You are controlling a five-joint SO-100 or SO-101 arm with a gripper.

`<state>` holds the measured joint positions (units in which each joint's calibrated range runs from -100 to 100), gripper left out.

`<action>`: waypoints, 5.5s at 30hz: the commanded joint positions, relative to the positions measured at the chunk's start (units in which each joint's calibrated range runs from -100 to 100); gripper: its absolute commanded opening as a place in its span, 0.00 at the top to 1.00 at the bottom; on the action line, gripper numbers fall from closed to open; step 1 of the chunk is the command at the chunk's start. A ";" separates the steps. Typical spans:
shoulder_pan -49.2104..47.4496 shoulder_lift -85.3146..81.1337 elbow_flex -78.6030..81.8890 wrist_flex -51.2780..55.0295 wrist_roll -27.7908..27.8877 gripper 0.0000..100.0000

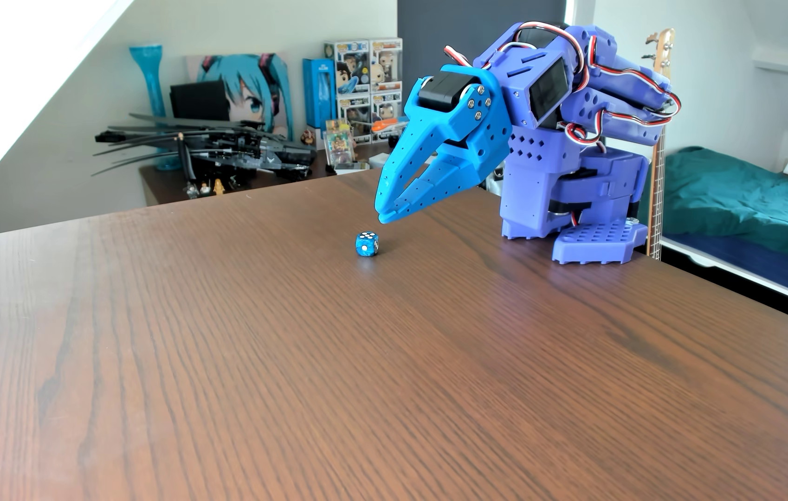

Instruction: Grab the blue dice

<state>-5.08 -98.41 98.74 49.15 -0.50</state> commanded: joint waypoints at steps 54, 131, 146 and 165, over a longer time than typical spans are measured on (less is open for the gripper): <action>18.91 57.26 -46.12 18.61 17.53 0.98; 33.23 84.22 -46.85 8.95 28.36 0.72; 33.64 84.22 -43.68 4.59 28.47 0.75; 29.71 83.47 -44.40 9.72 26.94 0.79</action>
<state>26.53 -13.71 55.76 56.19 27.42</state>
